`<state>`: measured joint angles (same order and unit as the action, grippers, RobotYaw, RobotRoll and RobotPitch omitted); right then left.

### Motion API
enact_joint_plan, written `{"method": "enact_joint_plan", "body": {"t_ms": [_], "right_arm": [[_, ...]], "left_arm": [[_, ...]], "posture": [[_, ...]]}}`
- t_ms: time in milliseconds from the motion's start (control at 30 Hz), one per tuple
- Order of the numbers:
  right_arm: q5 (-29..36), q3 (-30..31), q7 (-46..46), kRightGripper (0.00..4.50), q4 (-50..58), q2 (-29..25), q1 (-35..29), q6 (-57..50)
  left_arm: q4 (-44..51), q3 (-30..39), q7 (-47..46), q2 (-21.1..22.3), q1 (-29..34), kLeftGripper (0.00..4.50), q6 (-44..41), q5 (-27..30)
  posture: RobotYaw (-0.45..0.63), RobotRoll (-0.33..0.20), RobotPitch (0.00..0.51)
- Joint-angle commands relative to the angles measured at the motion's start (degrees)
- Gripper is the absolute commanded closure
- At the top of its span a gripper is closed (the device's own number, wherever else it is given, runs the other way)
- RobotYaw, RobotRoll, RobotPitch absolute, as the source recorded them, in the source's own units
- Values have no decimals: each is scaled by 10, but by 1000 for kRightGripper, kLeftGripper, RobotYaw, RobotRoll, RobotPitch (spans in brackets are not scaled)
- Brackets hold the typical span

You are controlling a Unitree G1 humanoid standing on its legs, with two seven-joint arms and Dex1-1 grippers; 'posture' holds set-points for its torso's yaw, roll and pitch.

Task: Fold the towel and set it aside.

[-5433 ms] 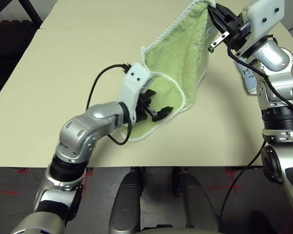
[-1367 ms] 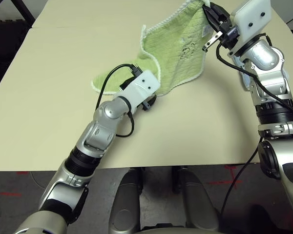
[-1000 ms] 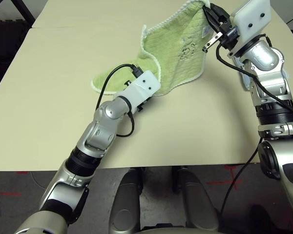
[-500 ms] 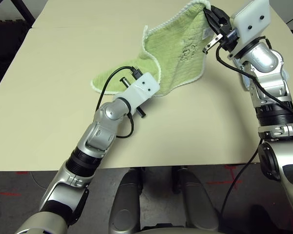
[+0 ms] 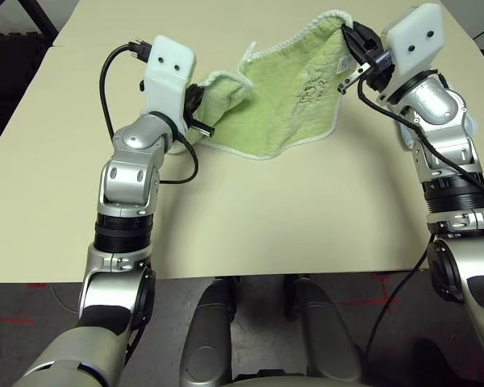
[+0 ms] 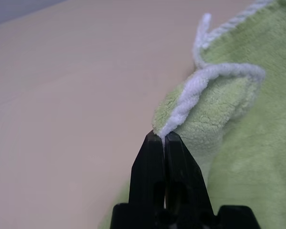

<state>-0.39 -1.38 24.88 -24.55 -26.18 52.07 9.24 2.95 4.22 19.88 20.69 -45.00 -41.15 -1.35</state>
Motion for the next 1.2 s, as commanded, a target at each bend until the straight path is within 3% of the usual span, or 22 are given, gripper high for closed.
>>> {"method": "enact_joint_plan", "body": {"t_ms": [33,300,567,1200], "right_arm": [[2,-14,-7,4500,15,-12,-24,-26],[-24,-7,-30,4500,-6,-32,-44,-73],[-41,-4,-57,4500,-54,-37,-24,-58],[-91,0,-139,4500,-262,-55,129,74]], "left_arm": [[-15,21,-27,10,3,4472,10,-1],[-46,48,-86,32,-7,4472,46,-12],[-96,50,-116,58,-28,4472,97,-17],[-202,45,-140,91,-113,4472,187,-27]], "posture": [[15,0,278],[21,0,265],[21,0,256],[16,0,240]]}}
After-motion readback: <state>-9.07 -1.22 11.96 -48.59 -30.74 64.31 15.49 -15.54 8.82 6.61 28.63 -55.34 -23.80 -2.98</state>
